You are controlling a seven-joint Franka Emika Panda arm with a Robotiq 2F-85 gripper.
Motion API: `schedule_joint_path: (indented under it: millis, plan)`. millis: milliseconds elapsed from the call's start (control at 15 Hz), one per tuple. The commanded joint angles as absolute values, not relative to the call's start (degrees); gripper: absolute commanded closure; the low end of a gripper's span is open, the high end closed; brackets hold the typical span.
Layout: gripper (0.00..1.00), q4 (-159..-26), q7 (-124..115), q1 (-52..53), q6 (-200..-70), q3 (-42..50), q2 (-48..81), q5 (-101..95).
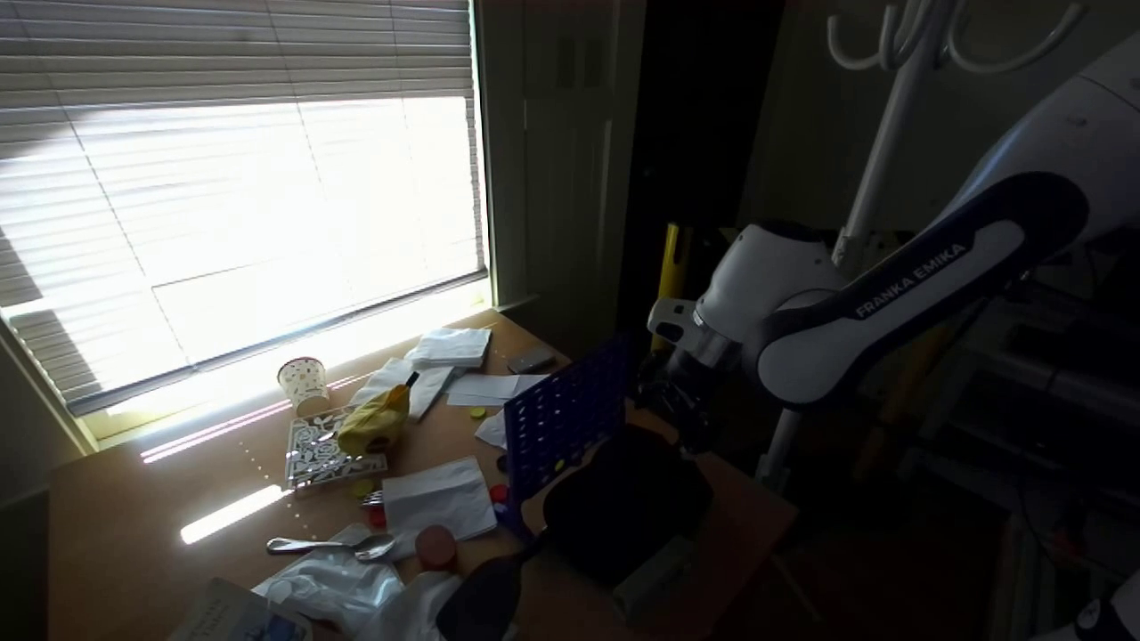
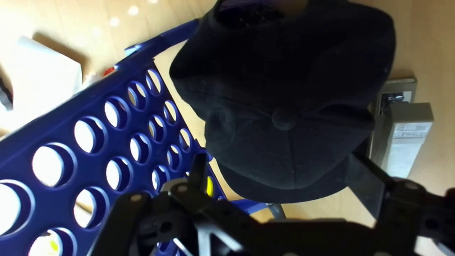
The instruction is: Put the hat on the coat hanger
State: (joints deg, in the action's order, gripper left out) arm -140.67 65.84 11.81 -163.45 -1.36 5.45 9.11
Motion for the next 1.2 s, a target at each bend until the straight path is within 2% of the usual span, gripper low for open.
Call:
schedule_joint_path:
  millis: [0, 133, 333, 467, 1000, 1067, 1133]
  plan:
    - [0.0, -137.14, 80.82, 8.81, -161.55, -4.13, 9.08, 18.91]
    - [0.0, -136.49, 86.1, 4.07, -160.83, -8.36, 9.74, 21.29]
    - [0.0, -136.87, 88.39, 1.49, -159.73, -9.28, 9.32, 19.92]
    - [0.0, -138.62, 83.63, 1.68, -159.01, -7.44, 7.78, 14.55]
    - [0.0, -139.04, 89.84, -0.34, -156.59, -10.85, 8.32, 19.84]
    - [0.08, -139.01, 90.2, -0.32, -156.55, -11.08, 8.39, 20.05]
    - [0.09, -139.0, 90.46, -0.31, -156.73, -11.24, 8.5, 20.03]
